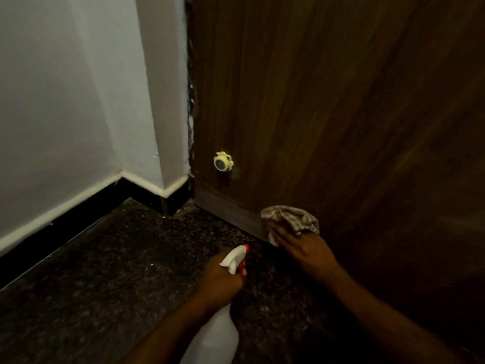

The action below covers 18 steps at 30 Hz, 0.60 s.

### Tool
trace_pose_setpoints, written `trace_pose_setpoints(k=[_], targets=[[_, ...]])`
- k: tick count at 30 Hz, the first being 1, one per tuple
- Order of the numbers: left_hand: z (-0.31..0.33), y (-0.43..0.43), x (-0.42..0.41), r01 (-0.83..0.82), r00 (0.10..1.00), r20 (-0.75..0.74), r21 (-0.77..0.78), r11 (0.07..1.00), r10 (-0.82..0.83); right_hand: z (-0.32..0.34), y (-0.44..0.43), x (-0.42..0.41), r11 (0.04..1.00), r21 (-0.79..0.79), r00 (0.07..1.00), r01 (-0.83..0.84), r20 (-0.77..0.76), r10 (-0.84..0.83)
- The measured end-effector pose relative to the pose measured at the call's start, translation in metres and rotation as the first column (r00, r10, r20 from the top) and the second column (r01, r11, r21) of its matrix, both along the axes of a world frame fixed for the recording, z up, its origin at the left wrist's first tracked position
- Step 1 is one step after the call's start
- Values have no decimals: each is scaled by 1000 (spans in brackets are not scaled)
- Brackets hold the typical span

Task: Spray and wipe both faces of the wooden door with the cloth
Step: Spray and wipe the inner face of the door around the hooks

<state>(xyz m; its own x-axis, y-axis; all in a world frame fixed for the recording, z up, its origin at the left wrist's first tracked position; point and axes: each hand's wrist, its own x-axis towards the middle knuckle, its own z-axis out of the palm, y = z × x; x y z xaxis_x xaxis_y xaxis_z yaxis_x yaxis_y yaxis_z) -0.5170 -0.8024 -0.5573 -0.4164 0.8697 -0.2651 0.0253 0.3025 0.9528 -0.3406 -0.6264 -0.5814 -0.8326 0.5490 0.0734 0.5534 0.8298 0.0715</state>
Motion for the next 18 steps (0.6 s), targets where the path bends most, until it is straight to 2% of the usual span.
trace_pose_setpoints(k=[2, 3, 4, 5, 7, 10, 13, 15, 17, 18], targets=[[1, -4, -10, 5, 1000, -4, 11, 1000, -5, -1, 4, 24, 972, 109, 966, -210, 176, 189], [3, -5, -12, 2, 1000, -10, 7, 1000, -2, 0, 3, 40, 962, 88, 937, -259, 264, 228], [4, -5, -14, -8, 1000, -17, 10, 1000, 8, 3, 1, 51, 964, 41, 919, -261, 315, 236], [5, -6, -16, -26, 999, -22, 18, 1000, 26, 4, 1, 55, 958, 65, 916, -279, 317, 245], [6, -10, -20, -85, 996, -1, 34, 996, 85, 11, 13, 45, 941, 104, 858, -321, 453, 243], [9, -14, -28, -146, 986, 79, 20, 989, 144, 6, 38, 14, 836, 223, 731, -502, 626, 272], [17, -18, -40, -168, 982, 96, 31, 985, 164, 11, 38, -57, 779, 135, 598, -612, 723, 345], [21, -22, -52, -189, 977, 114, 55, 980, 182, 19, 36, -135, 738, 164, 601, -654, 706, 376], [24, -25, -67, -231, 968, 115, 64, 971, 223, 24, 39, -215, 745, 231, 621, -626, 725, 297], [24, -24, -75, -264, 961, 105, 70, 962, 256, 25, 43, -243, 710, 252, 604, -658, 739, 297]])
